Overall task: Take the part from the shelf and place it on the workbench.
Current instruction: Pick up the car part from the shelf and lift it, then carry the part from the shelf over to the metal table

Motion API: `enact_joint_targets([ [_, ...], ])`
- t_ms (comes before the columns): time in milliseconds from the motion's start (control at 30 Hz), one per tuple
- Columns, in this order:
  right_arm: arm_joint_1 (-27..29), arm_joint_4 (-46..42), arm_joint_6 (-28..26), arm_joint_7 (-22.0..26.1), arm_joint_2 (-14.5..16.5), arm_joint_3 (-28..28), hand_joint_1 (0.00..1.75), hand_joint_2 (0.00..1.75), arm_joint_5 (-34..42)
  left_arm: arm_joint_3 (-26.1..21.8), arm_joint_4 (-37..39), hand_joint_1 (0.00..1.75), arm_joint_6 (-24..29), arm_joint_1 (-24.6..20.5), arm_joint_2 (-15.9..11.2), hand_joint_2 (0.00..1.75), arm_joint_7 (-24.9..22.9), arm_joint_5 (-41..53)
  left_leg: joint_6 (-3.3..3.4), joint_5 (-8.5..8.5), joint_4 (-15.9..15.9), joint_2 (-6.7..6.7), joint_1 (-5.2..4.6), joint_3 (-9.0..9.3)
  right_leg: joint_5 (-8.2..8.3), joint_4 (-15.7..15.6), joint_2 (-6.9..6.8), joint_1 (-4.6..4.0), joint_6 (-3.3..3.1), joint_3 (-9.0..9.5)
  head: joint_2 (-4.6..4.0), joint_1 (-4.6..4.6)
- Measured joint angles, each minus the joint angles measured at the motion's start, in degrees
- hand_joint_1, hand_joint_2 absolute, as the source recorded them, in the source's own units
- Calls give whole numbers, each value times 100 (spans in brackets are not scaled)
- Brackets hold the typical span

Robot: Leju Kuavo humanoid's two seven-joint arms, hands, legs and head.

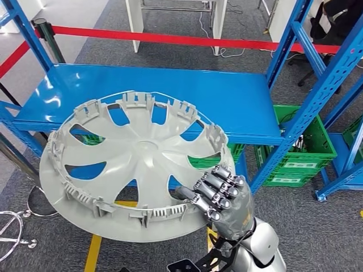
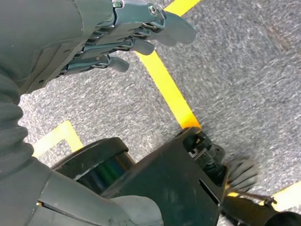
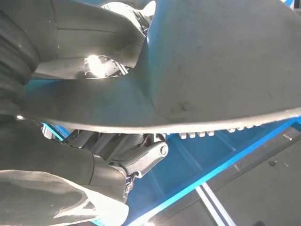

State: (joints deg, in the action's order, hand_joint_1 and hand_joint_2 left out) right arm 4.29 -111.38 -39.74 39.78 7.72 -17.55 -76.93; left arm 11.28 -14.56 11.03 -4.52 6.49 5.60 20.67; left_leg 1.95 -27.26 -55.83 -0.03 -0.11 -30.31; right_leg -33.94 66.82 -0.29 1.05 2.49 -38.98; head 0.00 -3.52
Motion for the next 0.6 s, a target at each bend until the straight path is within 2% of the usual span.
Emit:
enact_joint_targets([
  [33,1,-2,0,0,0,3,175,175,-3,0,0,0,5,-4,-4,175,-3,-2,7,68,-6,1,-14,-93,-184,358,6,-1,5,-65,0,-11],
  [67,2,-2,0,0,0,8,175,175,-7,0,0,0,8,-5,-10,175,-16,-5,9,136,-15,2,-28,-190,-231,622,9,-2,6,-76,0,-19],
  [100,4,-2,0,0,0,18,175,175,-11,0,0,0,11,-6,-16,175,-36,-9,7,201,-28,4,-38,-293,-139,720,9,-4,0,-6,1,-29],
  [133,5,-4,0,0,0,32,175,175,-15,-1,0,0,12,-8,-25,175,-56,-11,0,262,-46,5,-46,-390,39,623,9,-7,-13,155,1,-48],
  [167,6,-11,0,0,0,47,175,175,-20,-1,0,0,12,-11,-33,175,-72,-10,-11,318,-67,4,-50,-482,214,348,9,-13,-30,405,2,-75],
  [200,4,-25,0,0,0,64,175,175,-27,-1,0,0,12,-17,-39,175,-79,3,-30,367,-93,1,-58,-560,287,-63,10,-25,-51,723,3,-115],
  [233,3,-47,0,0,0,78,175,175,-34,-1,0,0,11,-26,-45,175,-79,22,-52,413,-118,0,-66,-619,262,-518,12,-35,-74,1039,4,-162],
  [267,2,-73,0,1,0,94,175,175,-41,1,0,0,7,-40,-50,175,-79,51,-77,469,-135,-2,-70,-667,190,-877,17,-48,-97,1274,6,-198],
  [300,4,-97,0,1,0,113,175,175,-46,3,0,0,-3,-58,-55,175,-82,83,-105,530,-139,-1,-69,-705,120,-1100,22,-64,-118,1400,8,-237],
  [367,23,-130,0,1,0,157,175,175,-51,11,-1,0,-39,-91,-69,175,-91,138,-169,618,-130,-5,-57,-771,165,-1186,18,-65,-166,1356,12,-340],
  [400,38,-138,0,1,0,178,175,175,-55,19,-1,0,-61,-103,-75,175,-101,161,-208,544,-171,-7,-51,-805,220,-1180,8,-57,-200,1301,14,-382],
  [433,54,-147,0,0,0,199,175,175,-61,31,-2,0,-83,-110,-80,175,-111,187,-245,364,-312,-10,-42,-852,278,-1181,-6,-45,-244,1247,15,-411],
  [467,68,-160,0,-1,0,222,175,175,-70,48,-4,0,-108,-120,-83,175,-129,219,-279,82,-584,-9,-23,-917,329,-1172,-19,-40,-281,1203,14,-416],
  [533,103,-201,0,-1,0,270,175,175,-100,98,-15,0,-178,-143,-84,175,-189,307,-327,-449,-1368,-8,8,-1062,416,-1124,-32,-48,-325,1057,14,-422],
  [567,129,-226,0,-1,1,296,175,175,-114,130,-22,0,-221,-160,-84,175,-231,354,-342,-569,-1687,-8,19,-1090,453,-1091,-36,-50,-324,976,14,-433],
  [600,168,-251,0,0,2,322,175,175,-125,162,-29,0,-265,-176,-83,175,-269,403,-348,-557,-1827,-8,28,-1045,485,-1051,-39,-51,-322,895,15,-445],
])
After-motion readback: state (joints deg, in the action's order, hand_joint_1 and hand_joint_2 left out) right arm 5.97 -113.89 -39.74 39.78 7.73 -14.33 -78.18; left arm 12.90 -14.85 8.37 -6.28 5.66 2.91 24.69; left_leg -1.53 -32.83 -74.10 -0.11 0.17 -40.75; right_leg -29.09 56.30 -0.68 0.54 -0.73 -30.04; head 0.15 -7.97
